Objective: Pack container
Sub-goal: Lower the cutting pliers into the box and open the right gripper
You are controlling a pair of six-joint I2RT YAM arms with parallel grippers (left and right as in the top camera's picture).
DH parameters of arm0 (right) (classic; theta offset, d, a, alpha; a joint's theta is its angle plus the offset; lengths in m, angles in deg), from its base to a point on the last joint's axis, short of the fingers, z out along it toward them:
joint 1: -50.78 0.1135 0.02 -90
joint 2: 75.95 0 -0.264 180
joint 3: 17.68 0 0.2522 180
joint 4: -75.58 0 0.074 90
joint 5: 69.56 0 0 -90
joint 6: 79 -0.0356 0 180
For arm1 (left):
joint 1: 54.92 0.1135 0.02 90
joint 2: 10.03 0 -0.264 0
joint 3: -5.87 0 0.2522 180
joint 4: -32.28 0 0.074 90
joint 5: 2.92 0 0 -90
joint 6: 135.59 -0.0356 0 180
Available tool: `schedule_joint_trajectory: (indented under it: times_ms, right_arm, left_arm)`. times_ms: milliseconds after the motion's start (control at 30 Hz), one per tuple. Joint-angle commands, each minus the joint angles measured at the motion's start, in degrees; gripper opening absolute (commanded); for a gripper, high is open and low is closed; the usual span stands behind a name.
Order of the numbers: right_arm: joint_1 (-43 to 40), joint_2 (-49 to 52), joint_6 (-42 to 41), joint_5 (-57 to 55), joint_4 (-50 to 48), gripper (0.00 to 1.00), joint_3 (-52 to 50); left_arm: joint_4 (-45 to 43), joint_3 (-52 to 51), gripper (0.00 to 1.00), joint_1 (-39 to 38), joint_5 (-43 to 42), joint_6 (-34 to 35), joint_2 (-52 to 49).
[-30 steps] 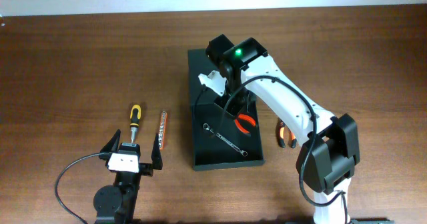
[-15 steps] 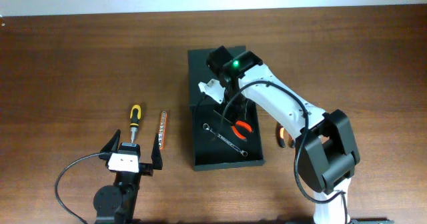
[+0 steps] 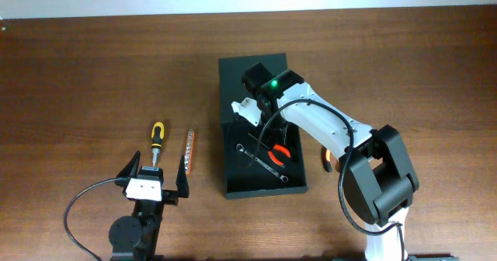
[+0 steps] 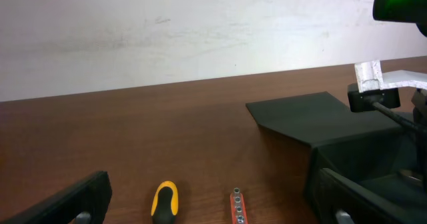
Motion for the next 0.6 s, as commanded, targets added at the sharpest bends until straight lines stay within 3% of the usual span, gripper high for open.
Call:
schedule_joint_trajectory:
  times_ms: [0,433,567]
  right_arm:
    - [0.09,-0.35,0.52,1.16,-0.72,0.04,-1.05]
    - [0.09,-0.35,0.52,1.14,-4.33,0.04,-5.11]
    - [0.09,-0.35,0.52,1.14,-4.35,0.12,-5.11]
  left_arm:
    - [0.2,-0.22,0.99,0.31,-0.42,-0.72,0.37]
    - [0.2,-0.22,0.99,0.31,-0.42,-0.72,0.37]
    - [0.2,-0.22,0.99,0.31,-0.42,-0.7,0.37]
